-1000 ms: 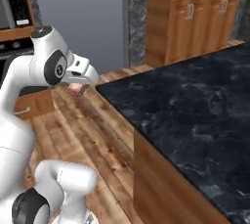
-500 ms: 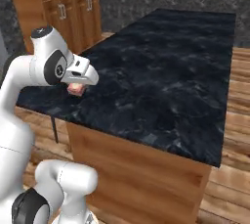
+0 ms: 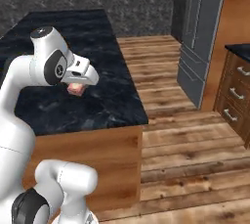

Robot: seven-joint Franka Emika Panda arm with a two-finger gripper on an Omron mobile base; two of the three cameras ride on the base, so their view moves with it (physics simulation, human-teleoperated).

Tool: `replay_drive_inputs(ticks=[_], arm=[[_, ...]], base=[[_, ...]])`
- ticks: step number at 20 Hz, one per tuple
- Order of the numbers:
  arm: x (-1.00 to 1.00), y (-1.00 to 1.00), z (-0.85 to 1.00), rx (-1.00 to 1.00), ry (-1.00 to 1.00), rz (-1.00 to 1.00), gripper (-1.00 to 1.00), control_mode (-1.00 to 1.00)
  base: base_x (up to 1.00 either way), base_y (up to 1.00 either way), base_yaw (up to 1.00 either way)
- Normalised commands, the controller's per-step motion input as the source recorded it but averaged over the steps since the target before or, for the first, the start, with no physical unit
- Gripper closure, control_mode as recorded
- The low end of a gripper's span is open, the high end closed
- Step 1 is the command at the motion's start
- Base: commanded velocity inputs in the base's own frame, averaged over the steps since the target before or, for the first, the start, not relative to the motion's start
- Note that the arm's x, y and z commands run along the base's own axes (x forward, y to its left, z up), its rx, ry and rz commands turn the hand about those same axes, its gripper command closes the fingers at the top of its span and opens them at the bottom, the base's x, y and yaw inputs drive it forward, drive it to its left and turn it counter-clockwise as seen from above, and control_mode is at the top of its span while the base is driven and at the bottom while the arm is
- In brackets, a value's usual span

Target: Pick up the bar soap and sponge from the sink, and place them back in the cabinet, and close the cabinet doors.

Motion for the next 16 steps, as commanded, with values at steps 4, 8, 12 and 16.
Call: replay_drive_inputs(ticks=[4,8,12,16], arm=[[0.0,0.0,0.0,0.0,0.0,0.0,1.0,1.0],[0.0,0.0,0.0,0.0,0.0,0.0,1.0,1.0],[0.0,0.0,0.0,0.0,0.0,0.0,1.0,1.0],[0.0,0.0,0.0,0.0,0.0,0.0,1.0,1.0]], base=[[0.07,0.0,-0.86],[0.21,-0.05,-0.8],[0.35,-0.09,-0.73],[0.4,-0.03,-0.67]])
